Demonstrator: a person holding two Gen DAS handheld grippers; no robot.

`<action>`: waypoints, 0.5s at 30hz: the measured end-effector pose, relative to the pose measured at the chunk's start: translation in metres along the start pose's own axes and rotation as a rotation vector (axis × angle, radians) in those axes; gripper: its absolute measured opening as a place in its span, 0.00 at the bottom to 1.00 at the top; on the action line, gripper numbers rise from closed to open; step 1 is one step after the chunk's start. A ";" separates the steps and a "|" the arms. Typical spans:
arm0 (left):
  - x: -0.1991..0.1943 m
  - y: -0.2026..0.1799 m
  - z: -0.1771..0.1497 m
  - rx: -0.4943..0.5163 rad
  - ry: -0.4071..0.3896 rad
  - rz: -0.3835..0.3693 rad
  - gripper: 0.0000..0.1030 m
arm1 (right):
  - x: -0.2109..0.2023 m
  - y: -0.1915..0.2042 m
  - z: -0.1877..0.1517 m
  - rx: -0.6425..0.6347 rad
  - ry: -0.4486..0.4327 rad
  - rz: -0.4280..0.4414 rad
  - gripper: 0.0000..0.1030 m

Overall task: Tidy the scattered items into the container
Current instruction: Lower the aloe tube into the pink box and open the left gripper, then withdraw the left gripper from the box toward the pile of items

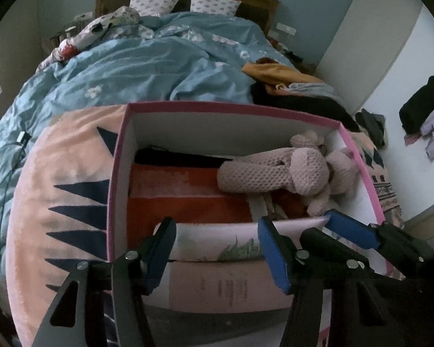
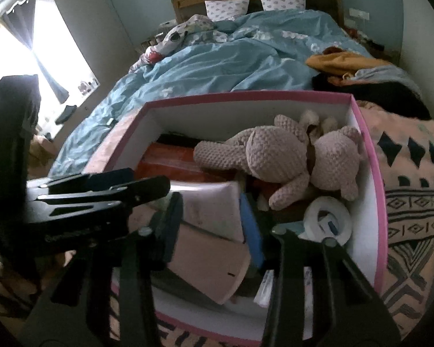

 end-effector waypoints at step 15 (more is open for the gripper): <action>0.002 0.002 -0.014 0.023 0.000 0.032 0.63 | 0.022 -0.014 -0.002 -0.017 0.044 -0.125 0.39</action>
Point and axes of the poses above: each gripper's, at about its wrist camera, not at the fingertips, and x roughly the way its jaws point, y to its left, z to its top, the point moved 5 cm from there along x, roughly the way its jaws point, and after that the axes turned 14 degrees about x, right-handed, at the moved point
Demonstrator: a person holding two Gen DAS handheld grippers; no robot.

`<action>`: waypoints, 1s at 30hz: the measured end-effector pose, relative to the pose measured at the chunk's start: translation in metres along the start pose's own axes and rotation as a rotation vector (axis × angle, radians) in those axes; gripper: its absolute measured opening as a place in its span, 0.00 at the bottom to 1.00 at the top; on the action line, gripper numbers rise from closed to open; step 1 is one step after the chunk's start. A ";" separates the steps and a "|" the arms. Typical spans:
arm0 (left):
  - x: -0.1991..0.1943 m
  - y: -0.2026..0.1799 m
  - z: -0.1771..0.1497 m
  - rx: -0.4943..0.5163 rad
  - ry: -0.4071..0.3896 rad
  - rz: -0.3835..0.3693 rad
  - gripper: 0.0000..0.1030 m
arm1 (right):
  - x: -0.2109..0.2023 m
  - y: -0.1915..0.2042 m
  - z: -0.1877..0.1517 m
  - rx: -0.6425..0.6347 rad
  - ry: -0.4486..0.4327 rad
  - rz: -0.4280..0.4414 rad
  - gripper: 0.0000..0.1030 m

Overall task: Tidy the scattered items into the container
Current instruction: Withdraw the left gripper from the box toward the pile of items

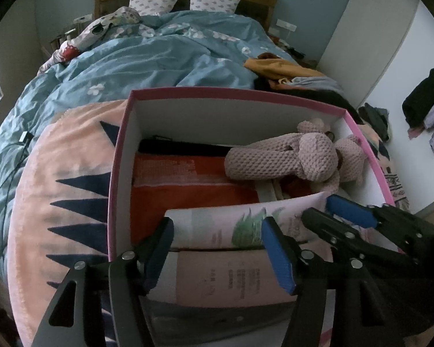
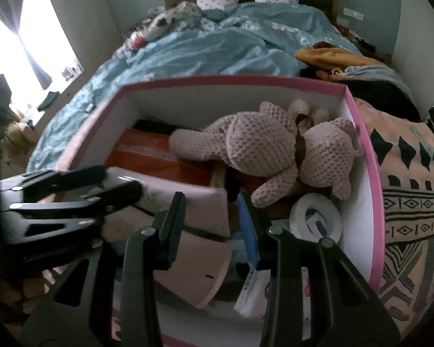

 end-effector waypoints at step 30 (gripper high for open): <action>-0.084 -0.006 -0.046 0.005 -0.167 0.010 0.81 | -0.071 0.009 -0.040 -0.050 -0.041 0.180 0.41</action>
Point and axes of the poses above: each gripper's, at about its wrist camera, not at the fingertips, and x roughly the way its jaws point, y to its left, z to its top, the point moved 5 cm from there along x, roughly the way its jaws point, and after that the axes turned 14 degrees about x, right-handed, at the moved point
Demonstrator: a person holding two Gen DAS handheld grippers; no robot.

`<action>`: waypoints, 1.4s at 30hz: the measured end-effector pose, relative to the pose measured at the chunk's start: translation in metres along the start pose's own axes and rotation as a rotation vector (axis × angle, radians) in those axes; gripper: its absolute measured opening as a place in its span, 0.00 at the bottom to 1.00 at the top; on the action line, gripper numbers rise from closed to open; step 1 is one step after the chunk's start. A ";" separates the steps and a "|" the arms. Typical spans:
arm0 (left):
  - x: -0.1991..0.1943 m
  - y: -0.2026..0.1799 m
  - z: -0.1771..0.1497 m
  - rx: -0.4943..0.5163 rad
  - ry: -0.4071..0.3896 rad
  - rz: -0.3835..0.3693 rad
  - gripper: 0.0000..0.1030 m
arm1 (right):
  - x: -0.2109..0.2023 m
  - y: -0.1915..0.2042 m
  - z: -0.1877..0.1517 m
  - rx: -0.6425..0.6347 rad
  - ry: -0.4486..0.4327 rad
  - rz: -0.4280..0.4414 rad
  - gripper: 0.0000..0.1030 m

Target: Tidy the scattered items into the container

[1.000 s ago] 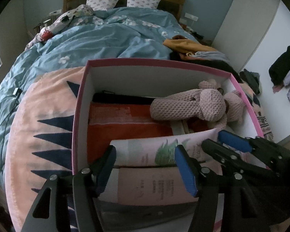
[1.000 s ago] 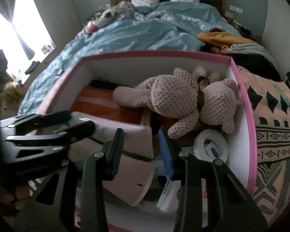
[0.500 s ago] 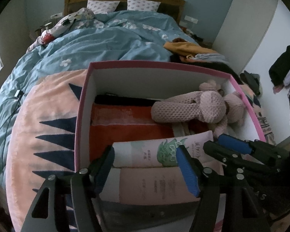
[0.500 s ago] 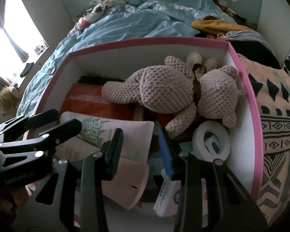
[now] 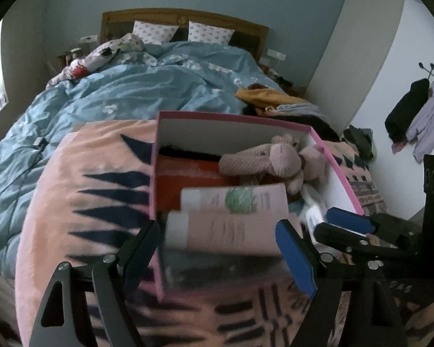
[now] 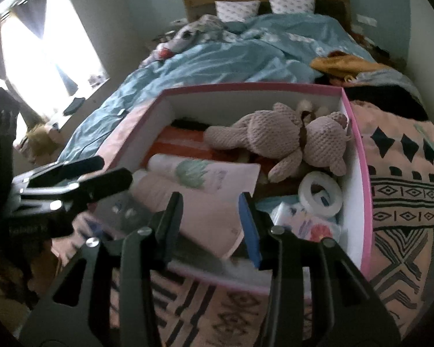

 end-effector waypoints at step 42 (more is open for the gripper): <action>-0.095 0.013 -0.220 -0.228 0.270 0.177 0.81 | 0.014 0.072 -0.211 -0.154 0.491 0.208 0.56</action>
Point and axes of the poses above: each gripper's, at about its wrist camera, not at the fingertips, and x roughly the way its jaws point, y to its left, z to its top, the point moved 5 cm from there along x, roughly the way its jaws point, and after that the axes turned 14 degrees about x, right-handed, at the moved point
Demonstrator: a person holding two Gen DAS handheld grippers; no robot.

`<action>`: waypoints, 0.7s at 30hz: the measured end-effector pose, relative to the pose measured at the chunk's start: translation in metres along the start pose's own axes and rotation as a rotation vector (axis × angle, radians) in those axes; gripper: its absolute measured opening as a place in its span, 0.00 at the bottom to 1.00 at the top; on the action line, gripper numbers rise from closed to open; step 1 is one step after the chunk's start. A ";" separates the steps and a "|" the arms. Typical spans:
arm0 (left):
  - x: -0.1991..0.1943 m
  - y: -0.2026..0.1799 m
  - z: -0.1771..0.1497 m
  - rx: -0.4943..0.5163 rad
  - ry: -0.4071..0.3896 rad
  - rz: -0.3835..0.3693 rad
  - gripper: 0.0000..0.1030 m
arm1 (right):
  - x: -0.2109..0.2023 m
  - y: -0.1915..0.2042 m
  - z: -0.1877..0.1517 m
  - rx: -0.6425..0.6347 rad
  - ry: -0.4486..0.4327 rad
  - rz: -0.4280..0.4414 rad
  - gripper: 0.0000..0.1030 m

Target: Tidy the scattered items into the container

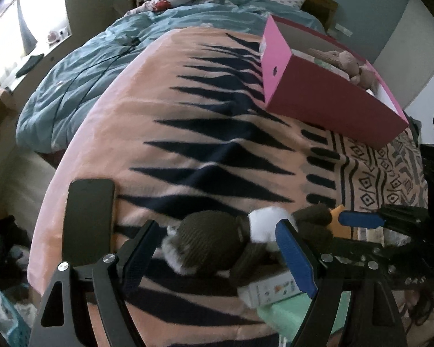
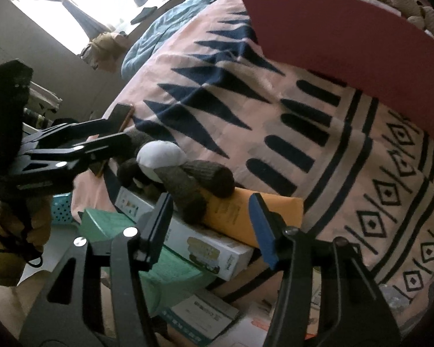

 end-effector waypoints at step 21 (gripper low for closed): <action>0.030 0.008 -0.018 0.024 0.047 -0.168 0.77 | 0.024 0.019 0.008 -0.003 -0.020 -0.051 0.34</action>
Point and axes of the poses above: each gripper's, at about its wrist camera, not at the fingertips, and x roughly the way its jaws point, y to its left, z to its top, the point moved 5 cm from there along x, roughly the way its jaws point, and after that the axes turned 14 degrees about x, right-handed, at the moved point
